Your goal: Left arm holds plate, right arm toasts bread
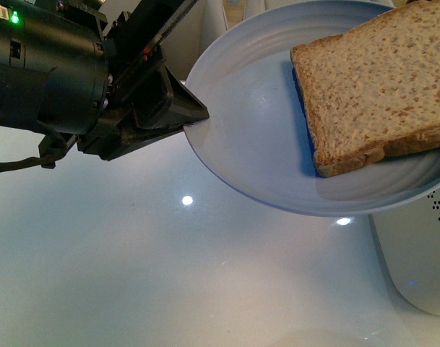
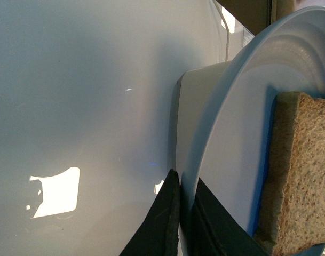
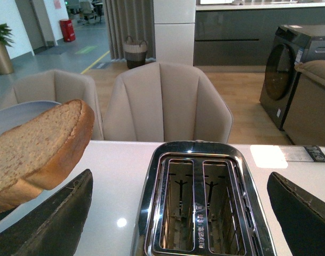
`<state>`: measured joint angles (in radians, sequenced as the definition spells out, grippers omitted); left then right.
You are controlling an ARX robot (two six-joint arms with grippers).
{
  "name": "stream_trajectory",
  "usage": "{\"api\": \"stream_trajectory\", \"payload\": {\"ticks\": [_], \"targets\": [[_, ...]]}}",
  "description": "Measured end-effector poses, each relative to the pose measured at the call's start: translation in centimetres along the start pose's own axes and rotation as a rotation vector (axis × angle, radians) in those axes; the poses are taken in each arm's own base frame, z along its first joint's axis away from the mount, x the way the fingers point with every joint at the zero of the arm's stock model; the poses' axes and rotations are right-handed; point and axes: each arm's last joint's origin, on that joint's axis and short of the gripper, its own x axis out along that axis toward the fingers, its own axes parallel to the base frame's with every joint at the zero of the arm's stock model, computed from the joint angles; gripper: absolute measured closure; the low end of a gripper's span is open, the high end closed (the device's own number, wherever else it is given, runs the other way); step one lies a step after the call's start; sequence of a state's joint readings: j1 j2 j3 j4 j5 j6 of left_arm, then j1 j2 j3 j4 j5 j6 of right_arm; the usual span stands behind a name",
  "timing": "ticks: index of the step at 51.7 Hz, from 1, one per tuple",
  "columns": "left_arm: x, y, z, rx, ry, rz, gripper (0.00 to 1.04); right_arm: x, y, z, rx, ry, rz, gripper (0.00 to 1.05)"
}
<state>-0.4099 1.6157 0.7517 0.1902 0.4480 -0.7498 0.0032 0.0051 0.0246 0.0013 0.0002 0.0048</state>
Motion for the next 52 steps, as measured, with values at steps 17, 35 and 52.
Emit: {"api": "stream_trajectory", "payload": {"ticks": [17, 35, 52], "targets": [[0.0, -0.1, 0.0, 0.001, 0.0, -0.001, 1.02, 0.0, 0.0, 0.0, 0.0, 0.0, 0.0, 0.09], [0.0, -0.1, 0.0, 0.002, 0.0, -0.001, 1.02, 0.0, 0.0, 0.0, 0.0, 0.0, 0.0, 0.09], [-0.1, -0.1, -0.1, 0.002, -0.002, 0.0, 1.02, 0.2, 0.1, -1.2, 0.141, 0.404, -0.241, 0.09]]}}
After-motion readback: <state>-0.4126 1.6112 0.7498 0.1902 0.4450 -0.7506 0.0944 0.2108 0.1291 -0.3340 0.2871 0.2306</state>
